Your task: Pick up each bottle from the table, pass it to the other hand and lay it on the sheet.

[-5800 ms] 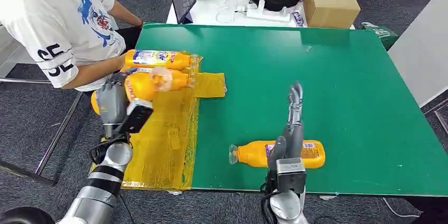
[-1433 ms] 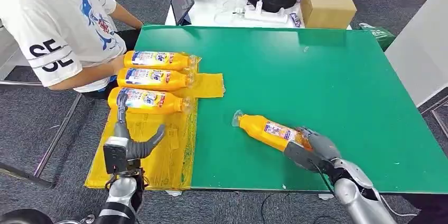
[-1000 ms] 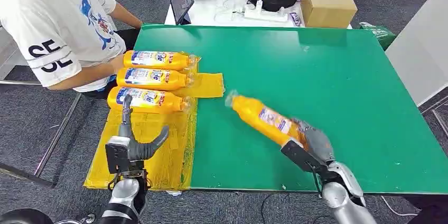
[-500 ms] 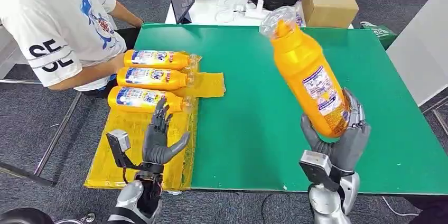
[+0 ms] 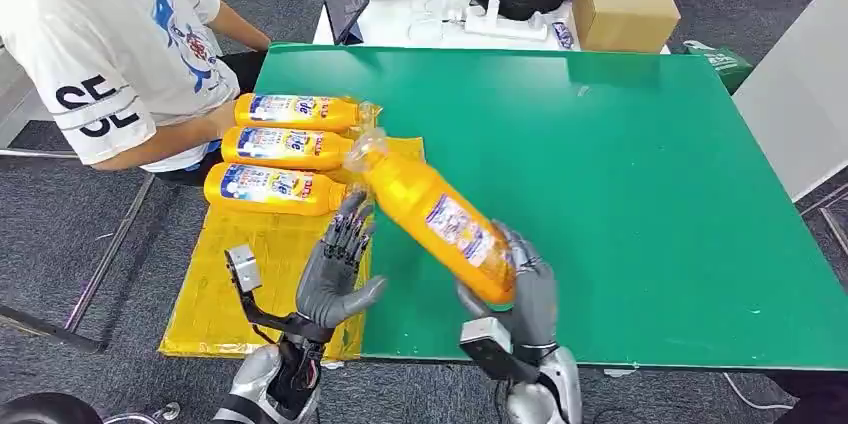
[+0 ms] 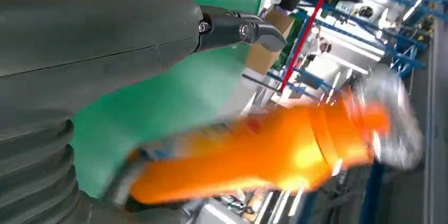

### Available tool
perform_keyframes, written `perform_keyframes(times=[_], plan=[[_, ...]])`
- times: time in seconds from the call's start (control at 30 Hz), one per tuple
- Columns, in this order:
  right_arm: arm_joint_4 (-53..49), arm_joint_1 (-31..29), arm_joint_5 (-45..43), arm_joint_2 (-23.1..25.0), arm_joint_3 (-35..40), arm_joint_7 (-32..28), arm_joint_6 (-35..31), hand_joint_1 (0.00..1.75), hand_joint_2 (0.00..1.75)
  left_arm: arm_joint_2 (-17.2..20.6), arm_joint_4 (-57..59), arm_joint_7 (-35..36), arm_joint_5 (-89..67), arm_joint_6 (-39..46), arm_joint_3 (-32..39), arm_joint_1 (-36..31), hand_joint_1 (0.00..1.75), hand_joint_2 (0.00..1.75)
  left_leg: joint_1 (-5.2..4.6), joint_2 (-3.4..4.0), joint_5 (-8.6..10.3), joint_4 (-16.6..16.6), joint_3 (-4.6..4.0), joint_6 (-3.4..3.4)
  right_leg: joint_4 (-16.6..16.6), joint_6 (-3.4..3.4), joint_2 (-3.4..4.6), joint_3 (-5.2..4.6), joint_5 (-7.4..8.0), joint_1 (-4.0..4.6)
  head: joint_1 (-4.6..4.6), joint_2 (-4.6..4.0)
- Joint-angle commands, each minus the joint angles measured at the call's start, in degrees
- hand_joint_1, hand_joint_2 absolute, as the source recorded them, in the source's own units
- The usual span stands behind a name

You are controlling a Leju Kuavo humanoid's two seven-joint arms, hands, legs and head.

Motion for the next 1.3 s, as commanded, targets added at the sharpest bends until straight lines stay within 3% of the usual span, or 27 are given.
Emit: perform_keyframes(times=[0.03,0.27,0.37,0.47,0.8,0.87,1.2,1.3], plan=[[12.27,-5.03,4.23,0.80,9.72,0.81,-3.39,1.75,1.75,2.39,3.37,0.68,-1.74,1.42,-2.58,-3.10,0.00,1.75,0.06,0.13,-0.07,-0.05,0.26,-0.04,-0.10,-0.08,0.07,0.24,-0.01,0.08,0.02,0.00],[16.61,-7.10,6.33,1.49,14.45,1.71,-5.06,1.75,1.75,2.11,5.93,1.81,0.02,0.47,-2.73,-4.44,0.00,1.75,0.02,0.05,-0.01,-0.06,0.15,-0.02,-0.08,-0.06,0.01,0.13,0.00,0.03,0.00,0.00],[23.85,-10.01,8.03,0.94,18.79,3.17,-4.04,1.75,1.75,1.77,5.77,1.99,2.44,-0.67,-2.39,-5.12,0.00,1.75,0.09,0.17,-0.15,-0.09,0.51,-0.08,-0.15,-0.15,0.06,0.47,-0.08,0.12,0.00,0.00],[28.21,-11.76,8.40,0.34,20.58,3.84,-2.28,1.75,1.75,2.08,5.45,2.31,4.11,-2.11,-2.65,-5.24,0.00,1.75,0.05,0.09,-0.07,-0.08,0.31,-0.04,-0.12,-0.08,0.02,0.29,-0.03,0.07,0.02,0.00],[30.78,-11.83,7.56,0.24,19.21,4.98,-0.45,1.75,1.75,3.72,1.68,0.42,1.35,-1.67,-3.92,-3.25,0.03,1.75,0.03,0.05,-0.03,-0.04,0.15,-0.03,-0.08,-0.06,-0.08,0.11,-0.04,0.04,0.00,0.00],[29.51,-11.78,7.16,0.37,18.70,5.09,-0.27,1.75,1.75,4.19,1.13,-0.31,-1.40,-1.44,-4.97,-3.02,1.75,1.75,0.04,-0.01,-0.09,-0.03,0.31,-0.05,-0.07,-0.11,-0.17,0.29,-0.12,0.06,0.00,0.00],[27.01,-11.48,5.85,0.63,17.43,4.99,-0.57,1.75,1.75,4.83,0.32,-2.10,-8.56,1.24,-6.91,-2.98,1.75,1.75,0.03,0.06,-0.07,-0.01,0.22,-0.04,-0.05,-0.08,-0.10,0.19,-0.08,0.05,0.02,0.00],[20.71,-11.45,2.95,1.57,14.75,5.10,-1.51,1.75,1.75,4.75,2.18,-0.98,-13.15,1.31,-9.93,-3.18,1.75,1.75,0.02,0.04,-0.06,0.00,0.18,-0.03,-0.04,-0.08,-0.12,0.15,-0.08,0.05,0.00,0.00]])
